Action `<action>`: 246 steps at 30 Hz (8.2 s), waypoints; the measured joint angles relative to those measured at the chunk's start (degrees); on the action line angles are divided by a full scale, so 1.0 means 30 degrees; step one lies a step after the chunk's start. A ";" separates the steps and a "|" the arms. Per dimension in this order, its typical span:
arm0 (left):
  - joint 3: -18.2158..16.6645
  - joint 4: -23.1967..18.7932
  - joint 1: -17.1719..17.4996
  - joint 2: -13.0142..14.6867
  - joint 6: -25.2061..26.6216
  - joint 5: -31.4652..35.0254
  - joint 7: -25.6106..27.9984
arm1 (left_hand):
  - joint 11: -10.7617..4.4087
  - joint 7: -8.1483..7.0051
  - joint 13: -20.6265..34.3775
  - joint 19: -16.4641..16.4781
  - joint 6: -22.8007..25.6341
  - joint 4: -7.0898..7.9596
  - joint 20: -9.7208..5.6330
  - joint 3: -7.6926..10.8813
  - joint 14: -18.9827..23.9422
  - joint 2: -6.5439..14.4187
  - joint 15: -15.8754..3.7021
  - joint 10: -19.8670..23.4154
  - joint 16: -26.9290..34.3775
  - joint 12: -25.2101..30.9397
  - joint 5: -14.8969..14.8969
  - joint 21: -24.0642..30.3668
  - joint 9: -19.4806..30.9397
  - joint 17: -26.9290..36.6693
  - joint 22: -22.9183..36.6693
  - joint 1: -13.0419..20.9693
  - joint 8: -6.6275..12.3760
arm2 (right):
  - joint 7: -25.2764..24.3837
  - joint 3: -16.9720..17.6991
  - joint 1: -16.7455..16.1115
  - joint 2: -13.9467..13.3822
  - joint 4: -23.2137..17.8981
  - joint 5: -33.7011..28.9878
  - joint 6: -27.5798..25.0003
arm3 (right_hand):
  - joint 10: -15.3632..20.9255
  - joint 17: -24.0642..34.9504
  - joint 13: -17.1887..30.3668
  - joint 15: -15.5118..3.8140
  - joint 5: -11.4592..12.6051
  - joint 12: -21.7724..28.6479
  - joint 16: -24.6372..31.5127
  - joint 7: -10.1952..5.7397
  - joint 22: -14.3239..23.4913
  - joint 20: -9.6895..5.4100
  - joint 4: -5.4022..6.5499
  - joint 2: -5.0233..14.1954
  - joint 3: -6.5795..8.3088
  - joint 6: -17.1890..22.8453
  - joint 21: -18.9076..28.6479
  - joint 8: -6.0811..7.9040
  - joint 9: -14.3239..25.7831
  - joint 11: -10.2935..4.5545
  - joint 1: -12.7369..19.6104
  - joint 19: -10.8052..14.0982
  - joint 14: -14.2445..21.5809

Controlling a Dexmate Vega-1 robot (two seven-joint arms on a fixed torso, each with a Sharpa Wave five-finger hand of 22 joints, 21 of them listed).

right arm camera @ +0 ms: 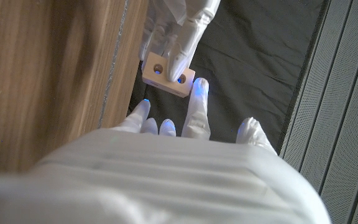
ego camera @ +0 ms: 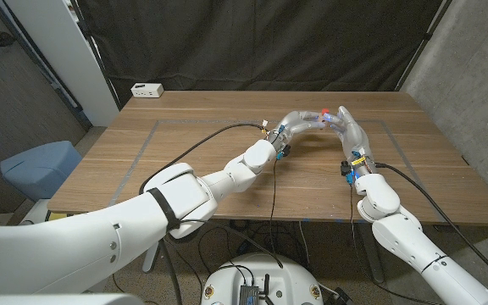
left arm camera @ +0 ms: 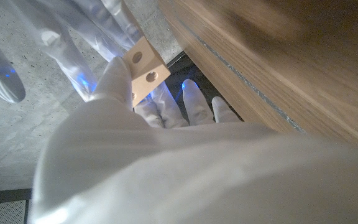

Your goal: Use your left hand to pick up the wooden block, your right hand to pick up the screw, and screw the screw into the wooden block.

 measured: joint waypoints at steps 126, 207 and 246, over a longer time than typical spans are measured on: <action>0.0127 0.0008 -0.0003 -0.0073 -0.0018 0.0042 -0.0206 | -0.0041 0.0003 0.0013 -0.0001 0.0006 0.0005 0.0000 0.0002 0.0065 -0.0122 -0.0064 0.0050 0.0000 0.0077 -0.0014 0.0131 0.0007 0.0036 0.0000 -0.0126 0.0001 | 0.1218 0.0713 -0.0251 -0.1388 -0.0423 0.1245 -0.0715 | -0.1243 0.0088 0.0000 0.0744 -0.0080 -0.0081 -0.0216 -0.0189 -0.0002 0.0614 0.0000 -0.0083 0.0000 -0.2737 -0.0191 -0.0313 -0.0030 0.0686 -0.1235 -0.0756 -0.0953; 0.0111 -0.0076 0.0235 -0.0042 -0.0779 0.0389 -0.0128 | 0.0031 0.0134 0.0089 0.0000 0.0141 0.0005 0.0000 0.0003 0.0266 -0.0057 -0.0065 0.0249 0.0000 0.0261 -0.0071 0.0131 0.0007 0.0030 0.0000 -0.0152 0.0001 | 0.1196 0.1300 -0.1291 -0.1769 -0.1106 0.1220 -0.0343 | 0.0670 0.0002 0.0001 0.0512 -0.0079 0.0000 -0.0073 -0.0129 -0.0002 0.0614 -0.0111 -0.0083 0.0259 -0.0334 -0.0129 -0.0295 0.0005 0.0282 -0.1233 -0.0073 -0.0037; 0.0131 -0.0127 0.0339 -0.0018 -0.1219 0.0602 -0.0143 | 0.0012 0.0135 0.0106 0.0000 0.0142 0.0005 0.0000 0.0003 0.0265 -0.0108 -0.0064 0.0199 0.0000 0.0203 -0.0071 0.0132 0.0026 0.0029 0.0000 -0.0203 0.0000 | 0.1783 0.1842 -0.1377 -0.2167 -0.1207 0.1362 -0.0734 | -0.1575 0.0181 0.0044 0.0954 -0.0080 -0.0656 -0.0444 -0.0674 -0.0002 0.0925 0.0125 -0.0265 0.0166 -0.4802 -0.0376 -0.1308 0.0032 0.0659 -0.2000 -0.0946 -0.1109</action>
